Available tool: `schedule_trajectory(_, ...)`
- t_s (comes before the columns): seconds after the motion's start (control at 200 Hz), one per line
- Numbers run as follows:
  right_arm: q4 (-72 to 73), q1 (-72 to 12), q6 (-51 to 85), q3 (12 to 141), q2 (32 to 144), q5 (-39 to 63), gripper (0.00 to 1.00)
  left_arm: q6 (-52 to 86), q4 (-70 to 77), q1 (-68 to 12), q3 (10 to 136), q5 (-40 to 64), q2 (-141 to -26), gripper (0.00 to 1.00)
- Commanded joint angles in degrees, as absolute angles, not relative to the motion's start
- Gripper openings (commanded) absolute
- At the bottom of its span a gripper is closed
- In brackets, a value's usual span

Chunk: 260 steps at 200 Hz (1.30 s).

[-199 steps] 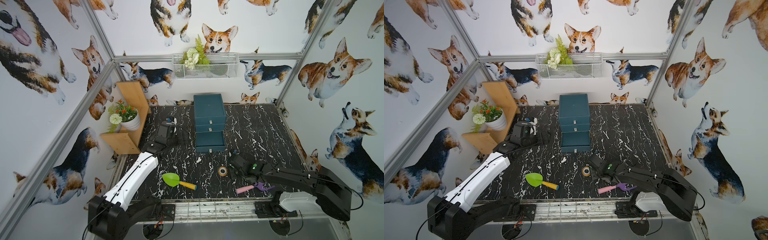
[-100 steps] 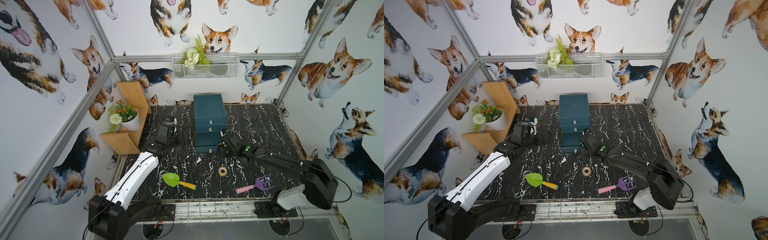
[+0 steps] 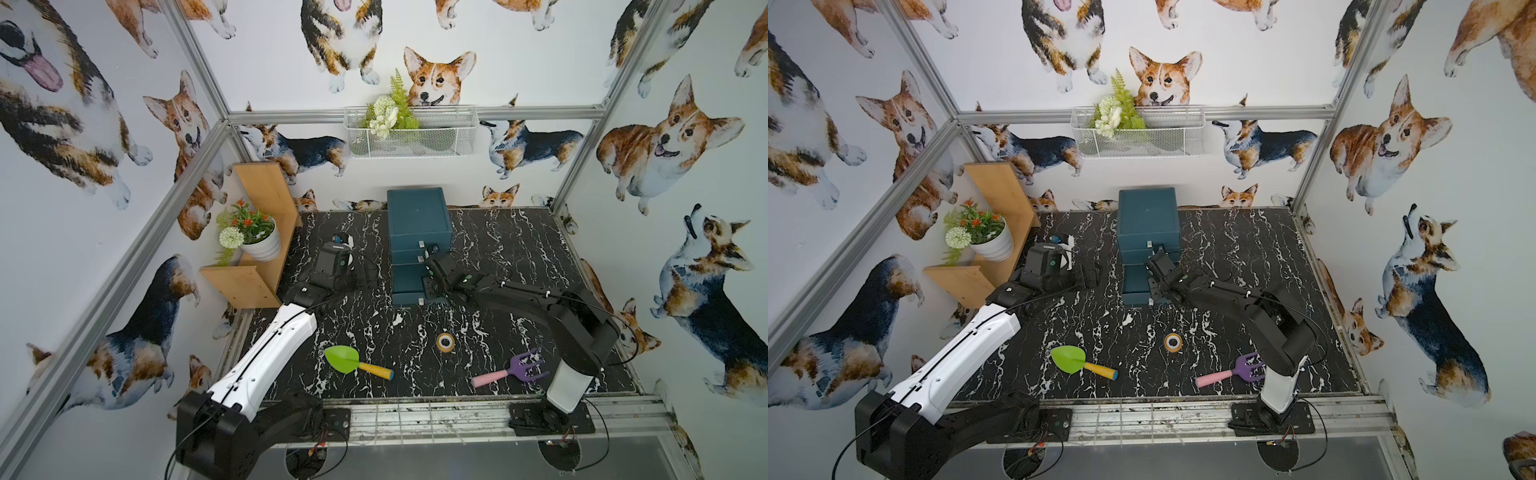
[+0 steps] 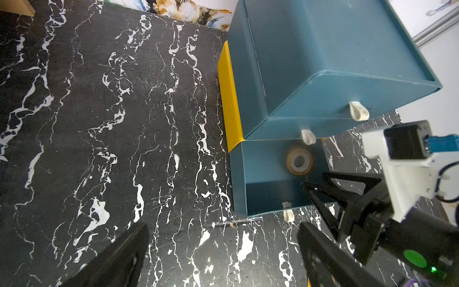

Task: Place the transparent tape into the drawer according to color
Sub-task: Place the tape in the drawer, then pick up the tape from the center of the board.

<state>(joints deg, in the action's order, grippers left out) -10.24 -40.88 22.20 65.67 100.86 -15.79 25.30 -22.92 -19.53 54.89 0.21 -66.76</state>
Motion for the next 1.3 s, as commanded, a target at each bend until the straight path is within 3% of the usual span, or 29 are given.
schedule_trajectory(0.0, -5.8, -41.2, 21.3, 63.8, 98.1, -14.9, 0.62, 24.6, -22.1, -19.6, 55.0, 0.9, -67.1, 0.99)
schedule_trajectory(0.185, -1.9, -41.8, 21.7, 59.5, 89.1, -13.9, 0.71, 23.9, -21.9, -20.1, 55.1, 1.6, -67.0, 0.99)
schedule_trajectory(0.47, -3.0, -41.8, 25.3, 50.9, 75.6, -14.7, 0.72, 22.9, -22.8, -23.3, 55.9, 3.1, -67.6, 1.00)
schedule_trajectory(0.746, -5.7, -41.2, 30.1, 38.8, 61.4, -23.7, 0.84, 22.1, -27.6, -43.4, 62.6, -2.8, -77.3, 0.99)
schedule_trajectory(0.961, -11.2, -40.1, 34.1, 35.8, 54.3, -31.2, 0.87, 20.3, -29.0, -51.1, 67.2, -1.6, -90.3, 0.99)
schedule_trajectory(1.296, -13.1, -35.9, 34.1, 33.9, 46.1, -31.8, 0.90, 17.3, -29.9, -58.9, 71.2, -5.8, -105.9, 1.00)
